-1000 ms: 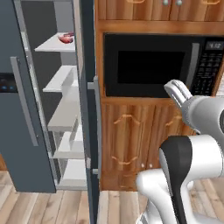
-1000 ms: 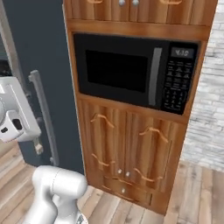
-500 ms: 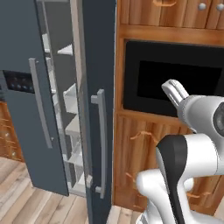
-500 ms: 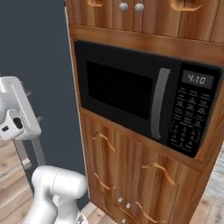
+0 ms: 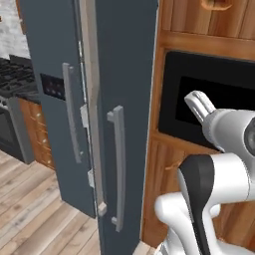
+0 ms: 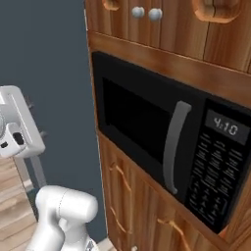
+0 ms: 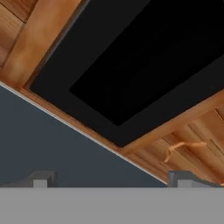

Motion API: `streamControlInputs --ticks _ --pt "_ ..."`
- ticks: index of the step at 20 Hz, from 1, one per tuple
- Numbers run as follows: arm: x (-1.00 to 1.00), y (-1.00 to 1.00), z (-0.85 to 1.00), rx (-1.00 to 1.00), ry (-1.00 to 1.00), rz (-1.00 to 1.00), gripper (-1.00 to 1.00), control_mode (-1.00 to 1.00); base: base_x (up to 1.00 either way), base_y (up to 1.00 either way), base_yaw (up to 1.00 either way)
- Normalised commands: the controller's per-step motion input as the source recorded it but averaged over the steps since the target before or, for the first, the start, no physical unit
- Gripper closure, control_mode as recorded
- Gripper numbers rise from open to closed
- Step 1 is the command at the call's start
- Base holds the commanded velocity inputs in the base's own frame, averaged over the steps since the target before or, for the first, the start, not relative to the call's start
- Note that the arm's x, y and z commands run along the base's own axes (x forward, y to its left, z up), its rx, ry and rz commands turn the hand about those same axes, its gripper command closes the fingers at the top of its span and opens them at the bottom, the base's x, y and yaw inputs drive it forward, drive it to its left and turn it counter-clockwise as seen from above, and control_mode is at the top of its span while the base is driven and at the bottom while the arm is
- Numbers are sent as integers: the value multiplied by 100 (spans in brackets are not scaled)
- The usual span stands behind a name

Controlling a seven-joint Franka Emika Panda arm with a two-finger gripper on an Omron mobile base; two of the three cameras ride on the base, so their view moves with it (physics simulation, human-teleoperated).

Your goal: Place the steak on the counter behind the older steak on the same shelf of the fridge to maintain FIFO order. Close the fridge door when finished.

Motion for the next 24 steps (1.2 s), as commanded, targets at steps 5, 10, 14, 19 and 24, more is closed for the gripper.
streamControlInputs --ticks 5,10,14,19,24 --pt "0 0 0 0 0 0 -100 100 38 -41 43" --pt "0 0 0 0 0 0 -100 100 63 -13 45" --pt "0 0 0 0 0 0 -100 100 55 -10 36" --pt "0 0 0 0 0 0 -100 100 80 -5 31" --pt "0 0 0 0 0 0 -100 100 64 -19 23"
